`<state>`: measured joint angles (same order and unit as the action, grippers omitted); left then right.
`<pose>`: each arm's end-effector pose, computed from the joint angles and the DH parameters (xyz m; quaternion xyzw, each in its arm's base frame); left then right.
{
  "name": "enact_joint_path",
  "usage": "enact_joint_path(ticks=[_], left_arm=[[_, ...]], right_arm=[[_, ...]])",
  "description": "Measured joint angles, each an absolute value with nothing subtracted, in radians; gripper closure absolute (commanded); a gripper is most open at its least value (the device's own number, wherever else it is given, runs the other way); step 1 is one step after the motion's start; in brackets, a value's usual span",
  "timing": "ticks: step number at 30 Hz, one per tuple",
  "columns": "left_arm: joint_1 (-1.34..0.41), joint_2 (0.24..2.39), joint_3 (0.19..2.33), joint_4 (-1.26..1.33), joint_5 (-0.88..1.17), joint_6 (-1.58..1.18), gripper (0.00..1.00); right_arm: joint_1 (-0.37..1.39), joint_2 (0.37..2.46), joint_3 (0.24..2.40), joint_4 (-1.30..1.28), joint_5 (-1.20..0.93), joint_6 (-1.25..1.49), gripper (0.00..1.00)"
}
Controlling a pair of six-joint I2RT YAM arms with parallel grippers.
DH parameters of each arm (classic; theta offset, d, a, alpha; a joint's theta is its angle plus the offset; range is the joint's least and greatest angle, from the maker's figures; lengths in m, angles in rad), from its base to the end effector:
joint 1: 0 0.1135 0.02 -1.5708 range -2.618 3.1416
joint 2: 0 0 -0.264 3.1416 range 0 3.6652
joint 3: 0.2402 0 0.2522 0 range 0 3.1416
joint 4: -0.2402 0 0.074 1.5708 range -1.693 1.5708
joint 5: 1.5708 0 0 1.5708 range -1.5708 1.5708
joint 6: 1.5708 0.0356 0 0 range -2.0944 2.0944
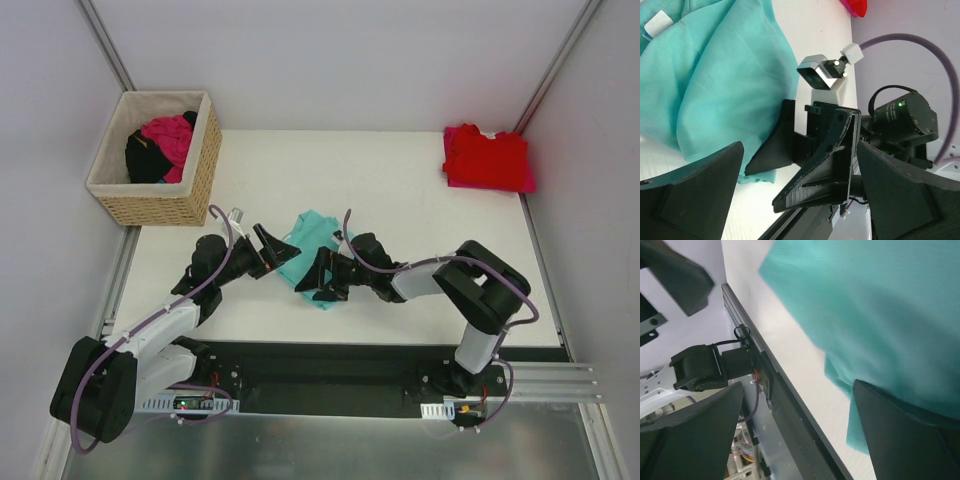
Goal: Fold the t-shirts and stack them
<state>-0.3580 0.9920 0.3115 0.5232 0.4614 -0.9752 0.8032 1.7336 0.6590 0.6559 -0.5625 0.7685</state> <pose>0.1895 -0.0878 0.2104 -0.0834 0.7505 -0.5275 0.3893 0.2136 0.2487 0.1448 -0.1651 0.8029 0.5347 0.2052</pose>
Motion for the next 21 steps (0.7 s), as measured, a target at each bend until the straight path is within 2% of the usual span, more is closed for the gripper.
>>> enact_joint_path(ticks=[7,12,16,21], left_arm=[[-0.358,1.017,0.311,0.523,0.461,-0.975,0.04],[-0.358,1.023,0.311,0.523,0.462,-0.975,0.04],[-0.358,1.024,0.312,0.523,0.463,-0.976,0.05],[-0.358,1.023,0.336,0.494,0.463,-0.979,0.05]], right_arm=[[0.802,1.890,0.653,0.914,-0.632,0.845,0.03],[0.803,1.909,0.645,0.981,-0.635,0.867,0.03],[0.803,1.853,0.645,0.885,-0.616,0.835,0.03],[0.803,1.684,0.713,0.581,-0.558,0.718,0.01]])
